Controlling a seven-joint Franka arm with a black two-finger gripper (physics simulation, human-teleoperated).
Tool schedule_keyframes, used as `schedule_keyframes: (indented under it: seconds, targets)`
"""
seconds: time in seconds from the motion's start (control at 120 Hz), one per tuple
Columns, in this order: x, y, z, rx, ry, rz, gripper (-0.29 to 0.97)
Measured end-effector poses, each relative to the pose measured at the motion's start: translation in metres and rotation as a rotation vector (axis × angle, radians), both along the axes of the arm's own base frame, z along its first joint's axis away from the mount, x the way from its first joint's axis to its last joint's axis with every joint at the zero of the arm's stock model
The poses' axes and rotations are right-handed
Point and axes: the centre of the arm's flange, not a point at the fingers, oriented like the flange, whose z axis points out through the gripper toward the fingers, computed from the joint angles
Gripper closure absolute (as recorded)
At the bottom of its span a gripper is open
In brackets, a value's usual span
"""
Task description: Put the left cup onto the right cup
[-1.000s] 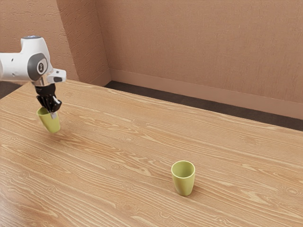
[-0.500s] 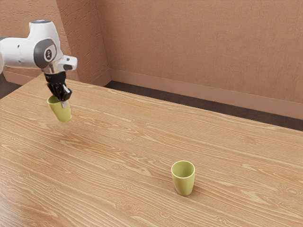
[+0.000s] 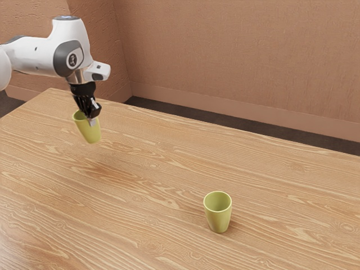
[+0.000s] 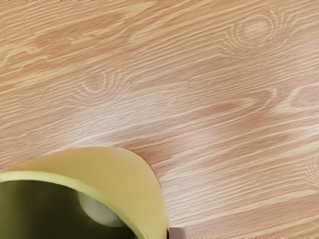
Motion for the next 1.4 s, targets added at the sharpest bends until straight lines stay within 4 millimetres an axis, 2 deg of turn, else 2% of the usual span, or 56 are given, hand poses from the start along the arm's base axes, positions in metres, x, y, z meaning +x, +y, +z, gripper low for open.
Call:
schedule_keyframes:
  seconds: [0.4,0.875,1.4]
  targets:
    - [-0.010,-0.053,0.001,-0.008,0.016,-0.081,0.79]
    - [-0.013,-0.129,0.022,-0.009,-0.015,-0.204,0.79]
    - [-0.035,-0.188,0.031,-0.017,-0.016,-0.305,0.79]
